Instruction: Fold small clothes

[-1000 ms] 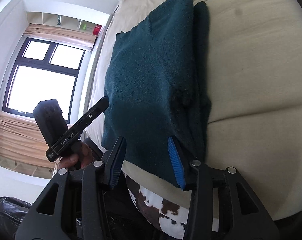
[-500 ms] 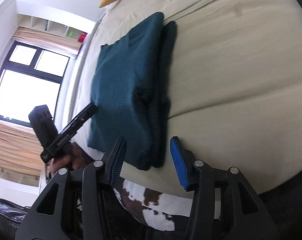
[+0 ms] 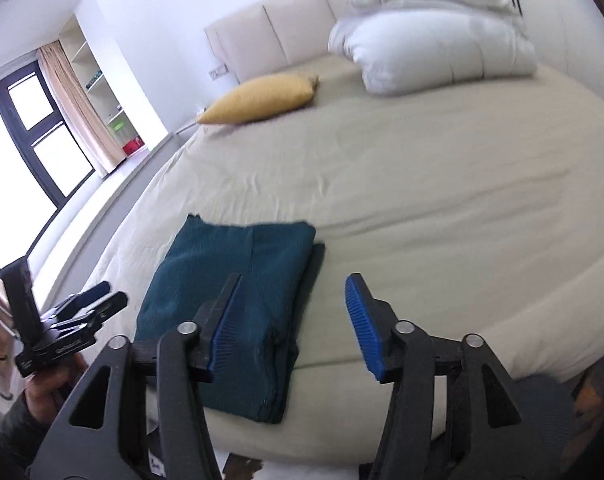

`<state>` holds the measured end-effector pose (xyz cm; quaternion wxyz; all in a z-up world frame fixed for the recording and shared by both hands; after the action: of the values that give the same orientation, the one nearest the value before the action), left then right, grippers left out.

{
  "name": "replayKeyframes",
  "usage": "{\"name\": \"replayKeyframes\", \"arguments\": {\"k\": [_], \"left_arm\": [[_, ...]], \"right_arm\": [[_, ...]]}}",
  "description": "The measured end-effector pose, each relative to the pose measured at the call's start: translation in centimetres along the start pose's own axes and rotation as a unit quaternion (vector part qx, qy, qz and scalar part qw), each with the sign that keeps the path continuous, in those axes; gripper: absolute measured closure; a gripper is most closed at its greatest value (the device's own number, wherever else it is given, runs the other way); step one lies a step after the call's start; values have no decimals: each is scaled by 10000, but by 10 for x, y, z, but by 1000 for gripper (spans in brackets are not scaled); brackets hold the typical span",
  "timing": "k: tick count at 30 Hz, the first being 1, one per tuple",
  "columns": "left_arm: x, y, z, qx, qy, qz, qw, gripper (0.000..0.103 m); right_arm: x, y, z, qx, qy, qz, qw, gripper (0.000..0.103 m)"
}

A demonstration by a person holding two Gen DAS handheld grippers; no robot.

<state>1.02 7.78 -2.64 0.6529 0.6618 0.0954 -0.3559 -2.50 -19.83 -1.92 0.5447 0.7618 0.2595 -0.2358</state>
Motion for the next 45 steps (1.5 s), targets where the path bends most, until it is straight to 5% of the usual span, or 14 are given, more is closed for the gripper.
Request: {"name": "replayKeyframes", "arguments": {"k": [2,5,7,13,20,26,45], "left_arm": [[-22,20,2,170,274,514,9982,0],[-47,42,8,326,536,1006,9930,0],[-57,45,4,227,819,1048,9909,0],[-25,18,-12,98,1305,41,9914,0],[21,-40,-32,-473,1130,-1077,9866,0],[21,-53,-33,-589,1105,-1260,9841,0],[25,-58,-32,-598,1161,-1338,9824,0]], "right_arm": [[-18,15,-5,-147,-333,632,9973,12],[-42,31,-12,-222,-794,1407,9866,0],[-45,36,-19,-349,-916,1464,9843,0],[-17,20,-44,-611,-839,668,9924,0],[27,-15,-58,-761,-1089,-245,9908,0],[60,-46,-57,-764,-1218,-808,9863,0],[66,-52,-49,-711,-1257,-964,9848,0]]}}
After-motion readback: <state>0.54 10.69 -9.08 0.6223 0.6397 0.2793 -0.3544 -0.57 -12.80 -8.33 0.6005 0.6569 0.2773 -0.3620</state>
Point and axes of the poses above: each gripper's, at about its wrist camera, not at the fingertips, and x roughly the way its jaws point, z to its right, y to its top, the point moved 10 cm from there along x, roughly the way its jaws point, and after that the axes turned 3 degrees about -y, right-handed, at the moved point
